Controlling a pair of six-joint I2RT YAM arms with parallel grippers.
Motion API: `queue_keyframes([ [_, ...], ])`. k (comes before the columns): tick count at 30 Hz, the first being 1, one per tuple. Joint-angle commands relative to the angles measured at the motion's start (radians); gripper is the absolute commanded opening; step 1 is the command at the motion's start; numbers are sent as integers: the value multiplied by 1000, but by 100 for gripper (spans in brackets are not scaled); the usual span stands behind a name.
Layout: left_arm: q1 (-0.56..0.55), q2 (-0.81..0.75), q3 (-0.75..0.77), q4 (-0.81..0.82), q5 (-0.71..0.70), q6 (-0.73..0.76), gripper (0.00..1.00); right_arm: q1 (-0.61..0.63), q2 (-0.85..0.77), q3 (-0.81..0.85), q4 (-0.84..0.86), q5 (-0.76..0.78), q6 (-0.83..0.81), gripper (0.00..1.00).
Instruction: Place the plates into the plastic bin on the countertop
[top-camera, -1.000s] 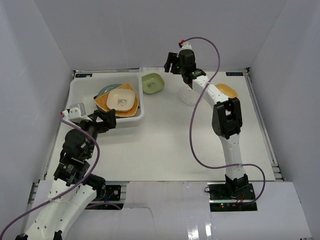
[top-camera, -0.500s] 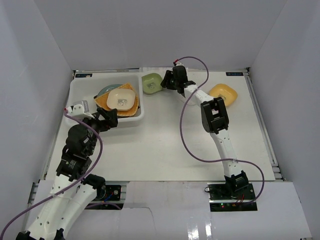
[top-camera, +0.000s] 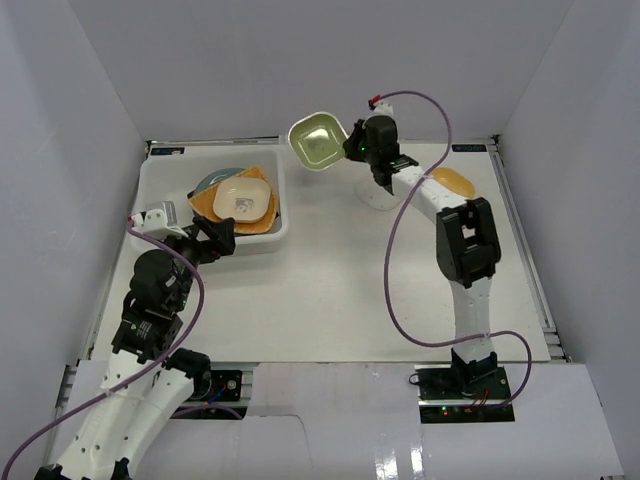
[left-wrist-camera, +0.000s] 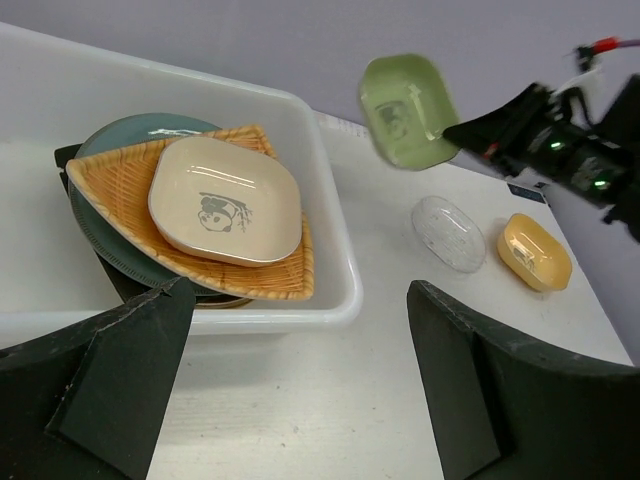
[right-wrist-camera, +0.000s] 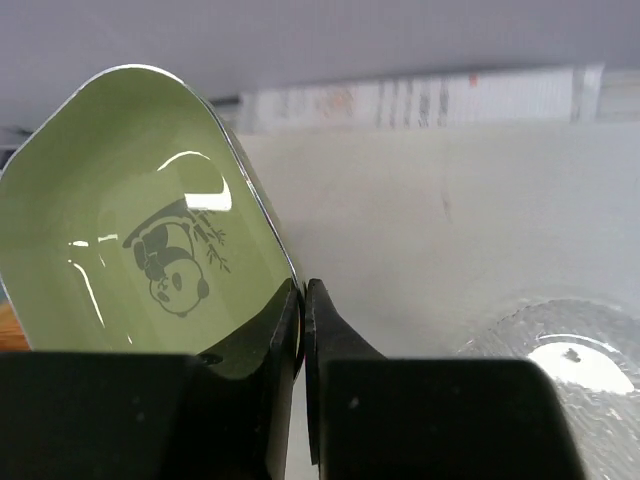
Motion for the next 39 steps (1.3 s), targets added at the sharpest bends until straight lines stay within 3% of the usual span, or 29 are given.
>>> queue_keyframes([
  [1,9,-30,6,14,23,-2,98,11,-289,-121,193,5,-51,8],
  [9,9,-58,2,17,40,4,98,184,-337,-168,126,-64,-65,8],
  [14,9,-70,2,16,43,7,98,306,-239,-49,69,-17,-42,8],
  [26,9,-84,-1,13,48,6,98,396,-98,76,-8,111,125,11],
  [28,9,-86,-1,13,49,6,98,398,-90,96,-9,121,136,18],
  [31,7,-89,-1,13,45,6,98,396,-90,110,-26,118,131,47],
  [32,7,-89,-1,13,43,6,98,395,-95,102,-27,120,124,61],
  [34,7,-90,0,11,46,6,98,386,-134,49,-28,120,118,73],
  [36,7,-90,0,13,48,6,98,370,-208,-13,-2,115,112,77],
  [39,7,-95,0,13,46,6,98,315,-358,-221,72,176,75,72],
])
